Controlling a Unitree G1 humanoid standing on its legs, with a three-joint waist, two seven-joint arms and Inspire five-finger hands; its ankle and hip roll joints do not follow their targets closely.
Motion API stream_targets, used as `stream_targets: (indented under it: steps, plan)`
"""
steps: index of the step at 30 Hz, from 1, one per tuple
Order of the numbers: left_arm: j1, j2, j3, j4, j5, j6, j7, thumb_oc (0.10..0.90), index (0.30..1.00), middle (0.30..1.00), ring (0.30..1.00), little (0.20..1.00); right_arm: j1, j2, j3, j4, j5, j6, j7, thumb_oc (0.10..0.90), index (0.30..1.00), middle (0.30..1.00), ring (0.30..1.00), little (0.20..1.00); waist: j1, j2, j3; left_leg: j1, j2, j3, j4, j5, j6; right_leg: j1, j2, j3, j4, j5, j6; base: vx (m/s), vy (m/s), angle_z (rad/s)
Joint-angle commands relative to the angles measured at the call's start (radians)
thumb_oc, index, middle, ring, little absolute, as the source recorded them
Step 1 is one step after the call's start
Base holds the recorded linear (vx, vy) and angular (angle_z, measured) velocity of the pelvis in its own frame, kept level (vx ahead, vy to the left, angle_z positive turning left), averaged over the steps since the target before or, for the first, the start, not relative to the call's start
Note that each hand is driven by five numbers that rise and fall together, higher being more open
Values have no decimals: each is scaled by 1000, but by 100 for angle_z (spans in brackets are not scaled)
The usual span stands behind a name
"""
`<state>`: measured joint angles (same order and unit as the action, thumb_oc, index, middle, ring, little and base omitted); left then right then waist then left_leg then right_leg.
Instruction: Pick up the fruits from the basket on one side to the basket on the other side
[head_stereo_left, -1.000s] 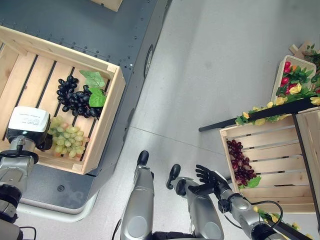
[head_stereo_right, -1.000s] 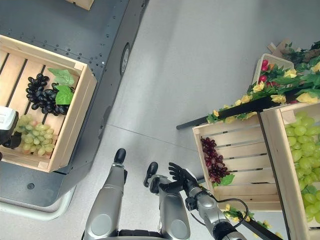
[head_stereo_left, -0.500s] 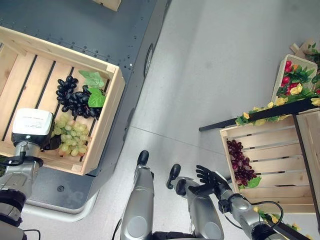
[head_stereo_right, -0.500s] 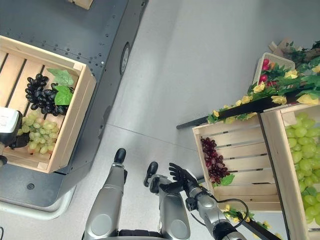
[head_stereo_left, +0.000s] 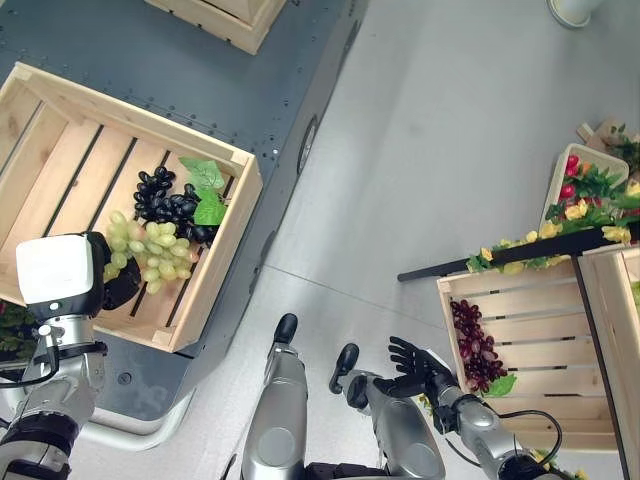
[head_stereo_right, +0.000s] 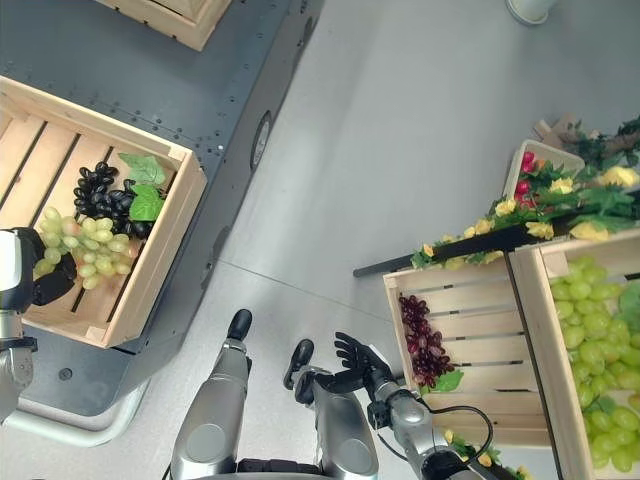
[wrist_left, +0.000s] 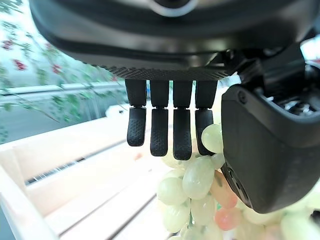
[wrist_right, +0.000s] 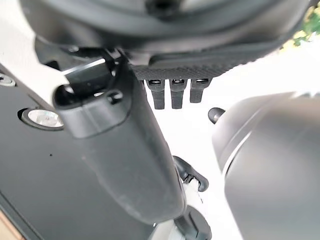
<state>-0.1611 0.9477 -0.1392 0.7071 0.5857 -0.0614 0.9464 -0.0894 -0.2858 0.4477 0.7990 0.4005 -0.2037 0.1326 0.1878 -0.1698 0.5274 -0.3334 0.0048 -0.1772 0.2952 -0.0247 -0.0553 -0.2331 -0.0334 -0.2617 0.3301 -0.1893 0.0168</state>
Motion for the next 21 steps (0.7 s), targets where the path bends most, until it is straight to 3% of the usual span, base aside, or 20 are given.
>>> stream_targets:
  steps: [1,15,19,21]
  plan:
    - [-18,33,130,-94,-17,-13,130,400,300,300,300,300,74,-33,-23,-62,27,-32,-28,800,900,900,900,900,8,17,-52,15,-92,43,-79,12,60,65,44,-21,-66,39,-22,64,-36,13]
    - [104,3,195,-200,-12,12,140,400,300,300,300,300,131,-37,-55,-141,9,-77,-27,800,900,900,900,900,11,28,-145,136,-93,-14,-220,55,51,169,41,-21,-185,65,-7,58,-21,5]
    - [152,-3,214,-228,24,-2,129,400,300,300,300,300,146,-69,-46,-274,19,-115,-19,800,900,900,900,900,12,31,-180,169,-87,-28,-276,80,42,195,37,-21,-219,82,2,51,-20,6]
    - [185,0,222,-258,50,-5,116,400,300,300,300,300,151,-120,-37,-427,20,-123,-3,800,900,900,900,900,12,33,-205,182,-84,-34,-312,100,36,213,33,-22,-247,94,9,39,-25,3]
